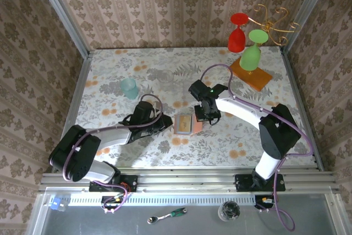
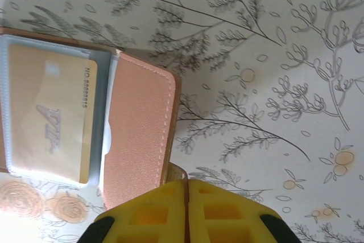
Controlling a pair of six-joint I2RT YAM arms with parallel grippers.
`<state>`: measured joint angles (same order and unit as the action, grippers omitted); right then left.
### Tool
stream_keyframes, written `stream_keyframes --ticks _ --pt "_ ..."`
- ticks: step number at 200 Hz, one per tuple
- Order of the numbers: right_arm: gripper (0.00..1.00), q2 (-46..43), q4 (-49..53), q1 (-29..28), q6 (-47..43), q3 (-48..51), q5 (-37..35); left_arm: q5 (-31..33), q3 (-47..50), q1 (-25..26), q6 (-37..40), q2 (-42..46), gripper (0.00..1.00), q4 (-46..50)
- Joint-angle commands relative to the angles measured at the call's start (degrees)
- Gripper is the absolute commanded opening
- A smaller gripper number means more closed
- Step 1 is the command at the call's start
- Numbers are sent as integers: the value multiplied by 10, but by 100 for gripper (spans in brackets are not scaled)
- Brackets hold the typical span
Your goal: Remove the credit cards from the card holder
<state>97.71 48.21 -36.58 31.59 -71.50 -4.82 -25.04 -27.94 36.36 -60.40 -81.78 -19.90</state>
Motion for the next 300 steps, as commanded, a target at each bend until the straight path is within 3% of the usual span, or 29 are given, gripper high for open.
stream_keyframes --ticks 1,116,157,201,300 --pt "9 -17 -5 11 -7 24 -15 3 -22 8 1 -18 12 -18" --pt "9 14 -69 30 -10 68 11 4 -29 21 -25 -107 7 -92" --pt "9 32 -82 30 -6 69 19 10 -29 21 -16 -110 5 -66" --pt "21 34 -81 31 -2 77 8 17 -27 20 2 -109 4 -22" --pt "43 17 -48 48 0 93 -34 21 -2 13 1 -110 4 -23"
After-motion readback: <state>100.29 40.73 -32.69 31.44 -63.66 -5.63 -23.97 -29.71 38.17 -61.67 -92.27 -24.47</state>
